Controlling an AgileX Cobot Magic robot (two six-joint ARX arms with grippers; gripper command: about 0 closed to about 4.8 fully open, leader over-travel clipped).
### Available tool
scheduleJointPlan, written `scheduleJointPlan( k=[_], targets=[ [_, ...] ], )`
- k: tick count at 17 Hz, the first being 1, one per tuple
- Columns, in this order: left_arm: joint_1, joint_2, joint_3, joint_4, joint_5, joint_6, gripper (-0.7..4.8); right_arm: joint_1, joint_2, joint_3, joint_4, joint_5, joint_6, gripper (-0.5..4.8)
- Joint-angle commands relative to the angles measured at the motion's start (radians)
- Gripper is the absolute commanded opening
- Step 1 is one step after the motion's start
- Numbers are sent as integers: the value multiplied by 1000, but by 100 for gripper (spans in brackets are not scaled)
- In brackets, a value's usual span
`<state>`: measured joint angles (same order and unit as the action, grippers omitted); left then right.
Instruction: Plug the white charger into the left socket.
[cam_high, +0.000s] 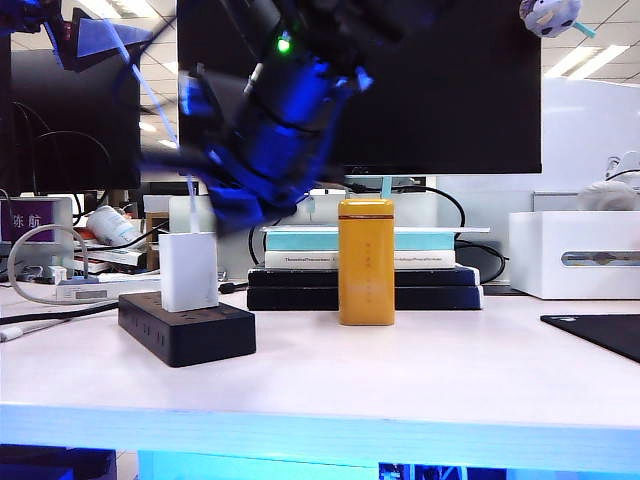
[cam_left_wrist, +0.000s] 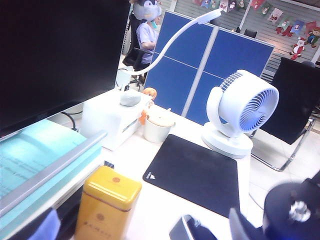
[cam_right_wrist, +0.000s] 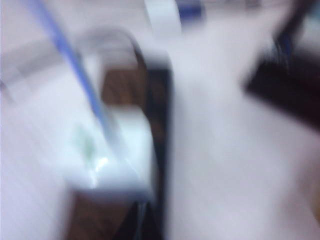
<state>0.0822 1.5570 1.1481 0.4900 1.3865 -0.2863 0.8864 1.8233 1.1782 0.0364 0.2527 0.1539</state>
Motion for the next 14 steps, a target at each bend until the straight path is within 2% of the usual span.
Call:
scheduleJointPlan(
  k=[1,9,12,14],
  targets=[
    [1,-5,5,18,24,-15,479,-4,-61,1,46,89,-29,-1],
    [2,-6,6,63,77,-71,479,-9,-242,2,104,115,-140,-1],
    [2,-6,6,69,87,-184,479,-10,-306,2,104,116,-175,-1],
    [2,-6,5,69,131,-185,479,-11,-331,3,103,117,-187,-1]
  ],
)
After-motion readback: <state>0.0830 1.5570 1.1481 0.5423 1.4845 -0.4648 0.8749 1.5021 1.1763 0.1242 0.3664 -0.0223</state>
